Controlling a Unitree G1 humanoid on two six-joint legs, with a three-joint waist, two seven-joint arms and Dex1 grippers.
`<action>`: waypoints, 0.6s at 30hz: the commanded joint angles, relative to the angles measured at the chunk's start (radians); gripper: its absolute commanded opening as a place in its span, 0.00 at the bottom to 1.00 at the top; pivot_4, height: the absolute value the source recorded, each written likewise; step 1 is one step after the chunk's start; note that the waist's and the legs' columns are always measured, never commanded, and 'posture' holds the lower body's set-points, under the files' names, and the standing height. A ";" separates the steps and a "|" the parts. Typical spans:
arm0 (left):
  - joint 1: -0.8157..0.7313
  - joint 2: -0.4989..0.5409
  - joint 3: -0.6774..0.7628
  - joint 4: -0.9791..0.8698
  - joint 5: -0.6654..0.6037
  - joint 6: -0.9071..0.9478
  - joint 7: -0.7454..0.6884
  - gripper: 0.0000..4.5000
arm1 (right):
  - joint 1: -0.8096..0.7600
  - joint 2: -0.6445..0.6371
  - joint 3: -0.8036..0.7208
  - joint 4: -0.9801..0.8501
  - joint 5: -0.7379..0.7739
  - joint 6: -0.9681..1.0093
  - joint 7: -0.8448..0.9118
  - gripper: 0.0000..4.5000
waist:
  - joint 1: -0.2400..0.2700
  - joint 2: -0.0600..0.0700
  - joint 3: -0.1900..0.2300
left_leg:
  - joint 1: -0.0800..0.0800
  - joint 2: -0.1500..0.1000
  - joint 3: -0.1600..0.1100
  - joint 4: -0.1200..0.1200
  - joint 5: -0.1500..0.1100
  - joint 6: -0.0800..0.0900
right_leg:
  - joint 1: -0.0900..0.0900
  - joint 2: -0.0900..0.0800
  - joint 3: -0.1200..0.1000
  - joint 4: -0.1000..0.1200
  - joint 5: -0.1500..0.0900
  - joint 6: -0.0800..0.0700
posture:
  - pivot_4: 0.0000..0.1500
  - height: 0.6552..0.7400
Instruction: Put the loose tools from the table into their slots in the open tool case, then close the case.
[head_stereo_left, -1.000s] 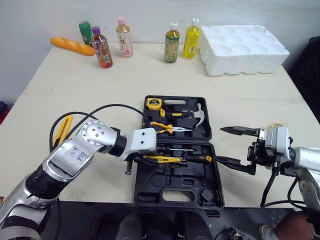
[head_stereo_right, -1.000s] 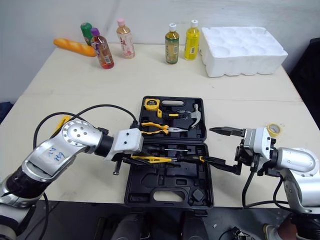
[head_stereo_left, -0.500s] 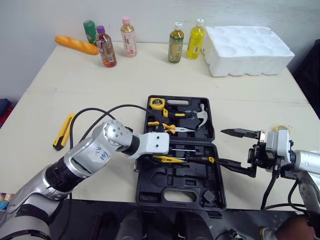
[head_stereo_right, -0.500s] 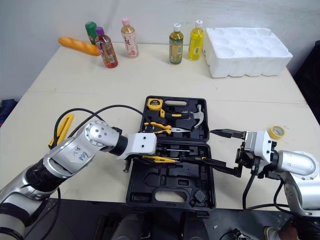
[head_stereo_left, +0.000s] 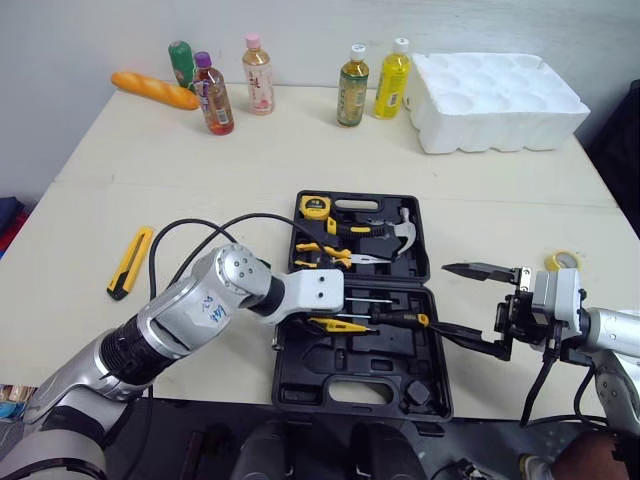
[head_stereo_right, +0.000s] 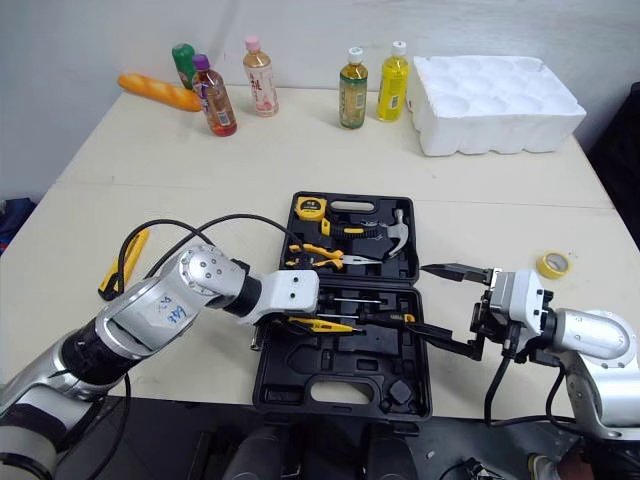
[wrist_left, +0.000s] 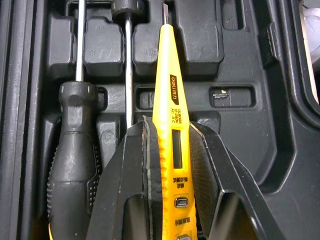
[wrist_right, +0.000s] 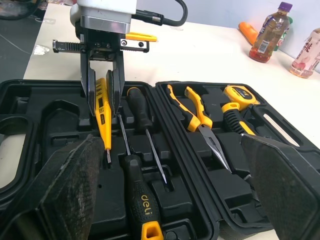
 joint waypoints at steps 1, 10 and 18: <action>0.012 -0.009 -0.004 -0.029 0.000 0.001 0.004 0.11 | 0.002 0.006 -0.019 -0.001 0.007 -0.027 0.006 1.00 | 0.000 0.000 0.000 | 0.000 0.000 0.000 0.000 0.000 0.000 | 0.000 0.000 0.000 0.000 0.000 0.000 | 1.00 1.00; 0.017 -0.018 0.009 -0.035 -0.025 0.014 -0.014 0.11 | 0.020 0.010 -0.023 -0.004 0.005 -0.039 0.004 1.00 | 0.000 0.000 0.000 | 0.000 0.000 0.000 0.001 0.000 0.000 | 0.000 0.000 0.000 0.000 0.000 0.000 | 1.00 1.00; 0.016 -0.018 0.013 -0.010 -0.031 0.010 -0.016 0.11 | 0.030 0.014 -0.023 0.001 0.003 -0.050 0.004 1.00 | 0.000 0.000 0.000 | 0.000 0.000 0.000 0.001 0.000 0.000 | 0.000 0.000 0.000 0.001 0.000 0.000 | 1.00 1.00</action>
